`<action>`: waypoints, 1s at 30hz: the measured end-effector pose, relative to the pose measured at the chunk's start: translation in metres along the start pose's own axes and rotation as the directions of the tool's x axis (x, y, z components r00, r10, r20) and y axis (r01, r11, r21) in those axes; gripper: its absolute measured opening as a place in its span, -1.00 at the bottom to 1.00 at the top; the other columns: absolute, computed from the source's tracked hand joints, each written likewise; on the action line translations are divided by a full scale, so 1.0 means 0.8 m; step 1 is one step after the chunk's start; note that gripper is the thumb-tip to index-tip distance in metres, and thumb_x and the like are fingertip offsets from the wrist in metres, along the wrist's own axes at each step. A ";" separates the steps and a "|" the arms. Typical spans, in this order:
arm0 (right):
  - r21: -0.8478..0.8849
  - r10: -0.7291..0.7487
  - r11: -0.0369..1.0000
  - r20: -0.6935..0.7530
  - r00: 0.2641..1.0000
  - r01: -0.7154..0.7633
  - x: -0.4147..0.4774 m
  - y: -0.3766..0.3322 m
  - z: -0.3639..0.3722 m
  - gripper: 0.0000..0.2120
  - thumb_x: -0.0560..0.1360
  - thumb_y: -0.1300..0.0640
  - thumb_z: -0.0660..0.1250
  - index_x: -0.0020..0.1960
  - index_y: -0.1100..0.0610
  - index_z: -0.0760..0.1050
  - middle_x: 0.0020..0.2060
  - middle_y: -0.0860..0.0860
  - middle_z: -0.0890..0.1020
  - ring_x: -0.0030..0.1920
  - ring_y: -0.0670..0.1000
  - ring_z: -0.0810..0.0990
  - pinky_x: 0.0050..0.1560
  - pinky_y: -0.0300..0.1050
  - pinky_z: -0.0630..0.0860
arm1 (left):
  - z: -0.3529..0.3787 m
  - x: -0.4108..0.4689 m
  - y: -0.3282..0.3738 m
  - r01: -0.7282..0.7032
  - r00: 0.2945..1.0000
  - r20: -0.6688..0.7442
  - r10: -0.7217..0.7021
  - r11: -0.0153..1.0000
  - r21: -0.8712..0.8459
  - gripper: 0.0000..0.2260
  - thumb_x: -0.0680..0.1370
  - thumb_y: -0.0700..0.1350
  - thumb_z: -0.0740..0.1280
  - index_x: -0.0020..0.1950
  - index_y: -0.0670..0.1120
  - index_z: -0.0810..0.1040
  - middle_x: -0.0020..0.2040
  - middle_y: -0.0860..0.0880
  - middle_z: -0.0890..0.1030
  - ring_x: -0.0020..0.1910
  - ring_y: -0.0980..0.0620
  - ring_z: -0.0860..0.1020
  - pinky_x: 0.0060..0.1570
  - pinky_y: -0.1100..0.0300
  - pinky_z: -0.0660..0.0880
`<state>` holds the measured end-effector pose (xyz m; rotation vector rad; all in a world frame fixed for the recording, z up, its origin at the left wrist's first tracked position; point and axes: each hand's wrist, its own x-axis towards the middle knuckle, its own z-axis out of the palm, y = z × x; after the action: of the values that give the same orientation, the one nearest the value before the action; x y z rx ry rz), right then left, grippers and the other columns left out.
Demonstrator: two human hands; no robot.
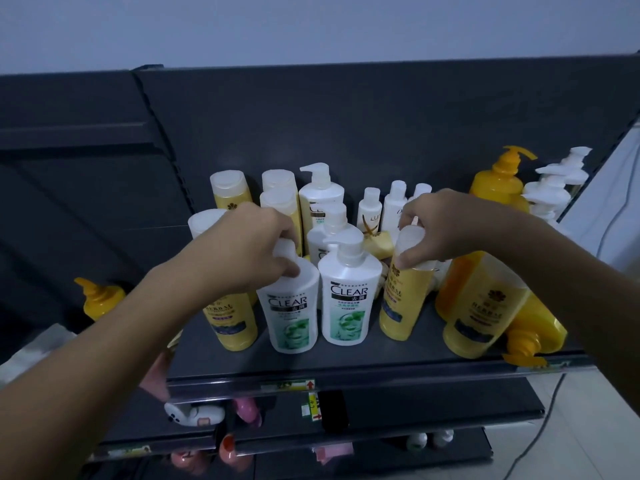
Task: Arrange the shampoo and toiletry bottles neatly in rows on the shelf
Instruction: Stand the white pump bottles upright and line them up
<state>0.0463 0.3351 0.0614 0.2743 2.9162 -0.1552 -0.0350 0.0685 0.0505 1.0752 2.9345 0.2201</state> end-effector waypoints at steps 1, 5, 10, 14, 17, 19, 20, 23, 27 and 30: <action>-0.029 -0.013 1.000 -0.001 1.000 0.013 -0.001 -0.002 0.002 -0.31 0.33 -0.31 0.53 0.32 0.05 0.51 0.07 -0.05 0.58 0.08 0.02 0.61 -0.02 -0.09 0.54 | 0.000 -0.003 0.001 -0.001 1.000 -0.017 0.001 1.000 -0.024 -0.71 0.44 0.14 0.53 0.11 0.10 0.66 -0.05 0.06 0.66 -0.02 0.02 0.61 -0.11 0.08 0.58; -0.191 -0.247 0.958 -0.158 0.956 0.216 0.002 -0.027 0.017 -0.32 0.26 -0.45 0.46 0.26 -0.11 0.53 0.08 -0.13 0.59 0.15 -0.01 0.52 0.11 0.00 0.46 | 0.000 -0.015 0.013 -0.029 0.998 -0.049 0.025 0.996 -0.082 -0.71 0.41 0.12 0.56 0.10 0.11 0.70 -0.02 0.10 0.68 0.02 0.05 0.61 -0.03 0.08 0.59; -0.099 -0.339 0.940 -0.185 0.923 0.326 0.025 -0.056 0.026 -0.47 0.18 -0.38 0.54 -0.09 -0.03 0.54 -0.26 -0.10 0.61 -0.18 -0.05 0.57 -0.23 -0.02 0.53 | 0.006 -0.019 0.030 -0.059 0.997 -0.062 0.050 0.988 -0.141 -0.62 0.38 0.15 0.57 0.16 0.10 0.70 -0.01 0.09 0.70 0.03 0.06 0.62 0.00 0.08 0.59; 0.024 -0.335 0.937 -0.223 0.915 0.349 0.034 -0.052 0.028 -0.55 0.17 -0.25 0.63 -0.18 0.01 0.54 -0.35 -0.06 0.59 -0.27 -0.06 0.56 -0.30 -0.06 0.45 | 0.012 -0.019 0.041 -0.093 0.992 -0.101 0.080 0.986 -0.137 -0.58 0.41 0.19 0.54 0.23 0.10 0.67 0.05 0.06 0.72 0.10 0.02 0.63 0.08 0.04 0.58; 0.087 -0.342 0.923 -0.255 0.905 0.374 0.037 -0.050 0.031 -0.59 0.17 -0.19 0.64 -0.21 0.02 0.53 -0.34 -0.06 0.61 -0.28 -0.06 0.56 -0.27 -0.05 0.48 | 0.017 -0.016 0.046 -0.101 0.989 -0.123 0.079 0.978 -0.185 -0.58 0.40 0.20 0.54 0.21 0.11 0.68 0.03 0.03 0.73 0.09 0.00 0.65 0.05 0.04 0.60; 0.106 -0.344 0.919 -0.258 0.903 0.381 0.042 -0.047 0.033 -0.57 0.17 -0.18 0.64 -0.17 0.05 0.57 -0.31 -0.05 0.63 -0.25 -0.05 0.59 -0.24 -0.05 0.49 | 0.020 -0.014 0.049 -0.108 0.987 -0.136 0.081 0.973 -0.203 -0.59 0.39 0.20 0.55 0.20 0.10 0.68 0.01 0.02 0.73 0.06 0.01 0.65 0.01 0.07 0.60; 0.119 -0.340 0.918 -0.258 0.904 0.379 0.043 -0.045 0.033 -0.57 0.16 -0.18 0.64 -0.15 0.05 0.59 -0.29 -0.05 0.64 -0.24 -0.05 0.59 -0.23 -0.06 0.50 | 0.021 -0.014 0.051 -0.110 0.986 -0.145 0.081 0.973 -0.205 -0.59 0.40 0.20 0.55 0.20 0.11 0.68 -0.01 0.02 0.73 0.04 0.02 0.65 -0.02 0.10 0.59; 0.155 -0.316 0.920 -0.250 0.915 0.360 0.042 -0.041 0.033 -0.55 0.17 -0.15 0.65 -0.09 0.05 0.62 -0.23 -0.06 0.67 -0.18 -0.06 0.62 -0.18 -0.09 0.54 | 0.020 -0.014 0.059 -0.118 0.984 -0.155 0.087 0.972 -0.203 -0.61 0.41 0.19 0.54 0.20 0.13 0.68 -0.06 0.01 0.73 -0.02 0.04 0.63 -0.10 0.17 0.55; 0.205 -0.297 0.920 -0.193 0.935 0.335 0.040 -0.034 0.023 -0.59 0.27 -0.02 0.67 0.03 0.07 0.64 -0.17 -0.06 0.68 -0.11 -0.07 0.63 -0.15 -0.24 0.53 | 0.021 -0.014 0.070 -0.151 0.982 -0.149 0.119 0.962 -0.228 -0.64 0.41 0.18 0.55 0.18 0.15 0.68 -0.21 0.04 0.71 -0.31 0.21 0.47 -0.36 0.45 0.33; 0.195 -0.287 0.930 -0.143 0.947 0.311 0.032 -0.024 0.013 -0.50 0.32 -0.04 0.64 0.20 0.02 0.60 -0.02 -0.09 0.69 0.03 -0.08 0.64 0.07 -0.07 0.60 | 0.024 -0.016 0.074 -0.177 0.975 -0.171 0.139 0.957 -0.228 -0.60 0.42 0.20 0.53 0.22 0.13 0.67 -0.13 0.04 0.74 -0.24 0.21 0.53 -0.29 0.47 0.36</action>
<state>0.0200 0.3195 0.0474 -0.1401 3.0375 -0.5216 0.0142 0.1074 0.0387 1.3072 2.8476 0.6742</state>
